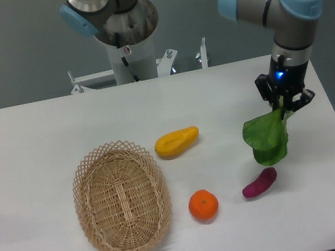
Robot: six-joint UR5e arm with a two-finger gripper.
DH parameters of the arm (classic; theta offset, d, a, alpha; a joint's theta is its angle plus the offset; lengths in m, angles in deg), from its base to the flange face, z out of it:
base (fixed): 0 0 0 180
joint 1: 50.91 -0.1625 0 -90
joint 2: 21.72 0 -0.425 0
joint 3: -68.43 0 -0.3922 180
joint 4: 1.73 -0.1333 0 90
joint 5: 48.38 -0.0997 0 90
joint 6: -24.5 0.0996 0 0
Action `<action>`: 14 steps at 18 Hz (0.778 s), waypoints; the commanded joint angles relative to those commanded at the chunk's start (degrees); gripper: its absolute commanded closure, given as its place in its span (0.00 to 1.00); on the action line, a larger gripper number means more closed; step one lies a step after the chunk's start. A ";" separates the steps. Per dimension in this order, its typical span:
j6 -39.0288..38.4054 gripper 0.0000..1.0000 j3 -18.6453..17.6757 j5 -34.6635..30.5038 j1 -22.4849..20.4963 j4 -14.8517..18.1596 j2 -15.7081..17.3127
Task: Place the green vegetable on the table
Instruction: 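Carry the green bok choy down toward the table beside the yellow papaya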
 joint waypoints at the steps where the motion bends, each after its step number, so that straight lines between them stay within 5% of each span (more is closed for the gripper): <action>1: 1.75 0.79 -1.14 -1.23 0.00 -0.09 -0.18; 12: 8.80 0.78 -7.83 -2.56 0.27 -0.09 0.79; 14: 8.71 0.65 -7.66 -2.56 0.27 -0.18 0.61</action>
